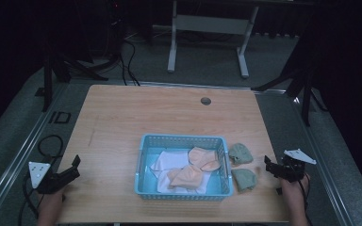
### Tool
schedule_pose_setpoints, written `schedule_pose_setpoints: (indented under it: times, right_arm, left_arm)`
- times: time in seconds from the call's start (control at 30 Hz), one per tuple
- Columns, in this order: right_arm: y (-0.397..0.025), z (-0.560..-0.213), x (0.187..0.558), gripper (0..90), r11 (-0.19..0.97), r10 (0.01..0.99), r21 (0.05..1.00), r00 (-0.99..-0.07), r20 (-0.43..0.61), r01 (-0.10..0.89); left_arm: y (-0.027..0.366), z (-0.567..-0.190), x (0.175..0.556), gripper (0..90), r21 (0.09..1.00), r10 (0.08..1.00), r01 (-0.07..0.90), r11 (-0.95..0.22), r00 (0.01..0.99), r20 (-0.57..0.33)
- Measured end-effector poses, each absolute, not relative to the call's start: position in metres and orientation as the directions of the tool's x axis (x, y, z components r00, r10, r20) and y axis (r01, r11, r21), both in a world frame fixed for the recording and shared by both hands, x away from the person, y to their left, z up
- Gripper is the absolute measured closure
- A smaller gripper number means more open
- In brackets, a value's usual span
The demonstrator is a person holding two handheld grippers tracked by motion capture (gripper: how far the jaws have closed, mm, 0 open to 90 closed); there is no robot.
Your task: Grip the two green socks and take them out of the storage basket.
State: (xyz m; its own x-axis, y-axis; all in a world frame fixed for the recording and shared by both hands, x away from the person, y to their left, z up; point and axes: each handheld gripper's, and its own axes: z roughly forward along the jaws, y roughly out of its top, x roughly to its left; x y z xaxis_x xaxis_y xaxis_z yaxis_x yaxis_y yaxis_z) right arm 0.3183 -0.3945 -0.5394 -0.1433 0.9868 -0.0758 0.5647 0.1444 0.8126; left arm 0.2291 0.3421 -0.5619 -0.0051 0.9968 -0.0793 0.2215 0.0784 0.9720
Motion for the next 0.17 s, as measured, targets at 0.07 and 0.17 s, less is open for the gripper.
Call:
schedule_pose_setpoints:
  times: [0.07, 0.17]
  right_arm:
    - [-0.3953, -0.5404, 0.3183, 10.9, 0.14, 0.988, 0.812, -0.138, -0.075, 0.567]
    - [-0.3961, -0.5414, 0.3181, 10.9, 0.137, 0.988, 0.813, -0.132, -0.075, 0.566]
  left_arm:
    - [0.3421, -0.5619, 0.2293, 0.4, 0.972, 0.997, 0.222, 0.078, -0.005, -0.079]
    - [0.3421, -0.5618, 0.2293, 0.4, 0.972, 0.997, 0.223, 0.078, -0.006, -0.079]
